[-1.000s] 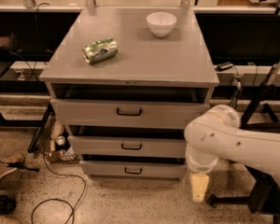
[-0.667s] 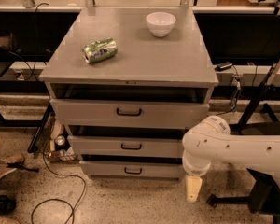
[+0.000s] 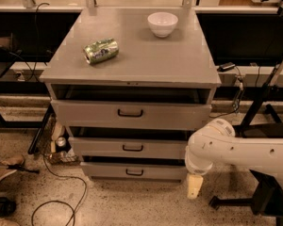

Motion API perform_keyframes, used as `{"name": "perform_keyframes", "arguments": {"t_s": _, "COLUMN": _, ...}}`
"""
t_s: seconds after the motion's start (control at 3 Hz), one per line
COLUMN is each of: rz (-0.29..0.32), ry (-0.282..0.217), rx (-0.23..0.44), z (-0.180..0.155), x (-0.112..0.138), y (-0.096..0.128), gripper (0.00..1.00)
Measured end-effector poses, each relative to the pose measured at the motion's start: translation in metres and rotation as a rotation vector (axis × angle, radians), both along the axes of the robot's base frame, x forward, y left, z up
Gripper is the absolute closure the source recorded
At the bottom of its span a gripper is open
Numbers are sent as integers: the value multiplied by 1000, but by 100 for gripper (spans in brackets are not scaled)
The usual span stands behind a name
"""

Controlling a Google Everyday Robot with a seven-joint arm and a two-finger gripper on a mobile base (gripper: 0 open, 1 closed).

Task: Open middle drawer

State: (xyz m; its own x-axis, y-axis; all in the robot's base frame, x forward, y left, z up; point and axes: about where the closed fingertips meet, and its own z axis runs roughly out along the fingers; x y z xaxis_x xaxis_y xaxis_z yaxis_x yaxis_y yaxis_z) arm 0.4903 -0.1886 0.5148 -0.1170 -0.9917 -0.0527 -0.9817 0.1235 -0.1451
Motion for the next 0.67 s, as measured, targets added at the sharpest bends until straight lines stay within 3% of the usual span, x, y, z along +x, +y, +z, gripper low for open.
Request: {"name": "perform_keyframes", "arguments": {"t_s": 0.67, "rz": 20, "ry": -151, "rx": 156, "z": -23, "x": 56, "y": -4, "gripper": 0}}
